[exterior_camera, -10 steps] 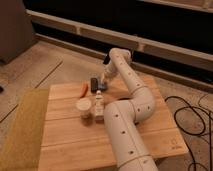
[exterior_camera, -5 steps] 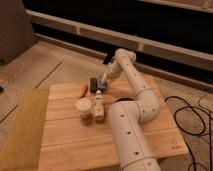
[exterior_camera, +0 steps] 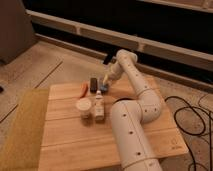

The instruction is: Wipe the white sponge on the table

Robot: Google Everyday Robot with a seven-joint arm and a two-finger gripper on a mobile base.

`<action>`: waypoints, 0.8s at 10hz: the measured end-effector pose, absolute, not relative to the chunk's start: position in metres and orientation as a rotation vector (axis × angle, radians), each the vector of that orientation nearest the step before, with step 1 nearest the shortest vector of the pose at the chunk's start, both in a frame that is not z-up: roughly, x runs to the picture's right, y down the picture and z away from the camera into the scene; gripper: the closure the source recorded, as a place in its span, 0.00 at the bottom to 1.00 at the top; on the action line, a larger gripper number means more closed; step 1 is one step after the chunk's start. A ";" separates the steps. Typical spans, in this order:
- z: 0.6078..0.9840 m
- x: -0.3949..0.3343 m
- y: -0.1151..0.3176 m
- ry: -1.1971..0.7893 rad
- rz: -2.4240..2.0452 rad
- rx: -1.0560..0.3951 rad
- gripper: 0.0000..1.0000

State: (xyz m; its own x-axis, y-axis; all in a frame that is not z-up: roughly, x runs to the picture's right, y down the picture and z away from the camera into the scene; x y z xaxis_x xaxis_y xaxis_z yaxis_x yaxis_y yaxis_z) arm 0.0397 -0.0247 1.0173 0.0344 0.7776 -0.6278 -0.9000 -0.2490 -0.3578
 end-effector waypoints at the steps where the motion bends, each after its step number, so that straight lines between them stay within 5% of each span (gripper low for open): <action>1: 1.017 0.049 -0.015 0.217 1.603 -0.897 1.00; 8: 0.969 0.055 0.042 0.388 1.465 -0.953 1.00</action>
State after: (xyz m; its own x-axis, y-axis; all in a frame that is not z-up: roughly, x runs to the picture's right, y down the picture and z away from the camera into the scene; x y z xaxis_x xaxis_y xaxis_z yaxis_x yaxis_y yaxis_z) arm 0.0554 0.0423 0.9693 0.1273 0.6581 -0.7421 -0.9391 -0.1607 -0.3036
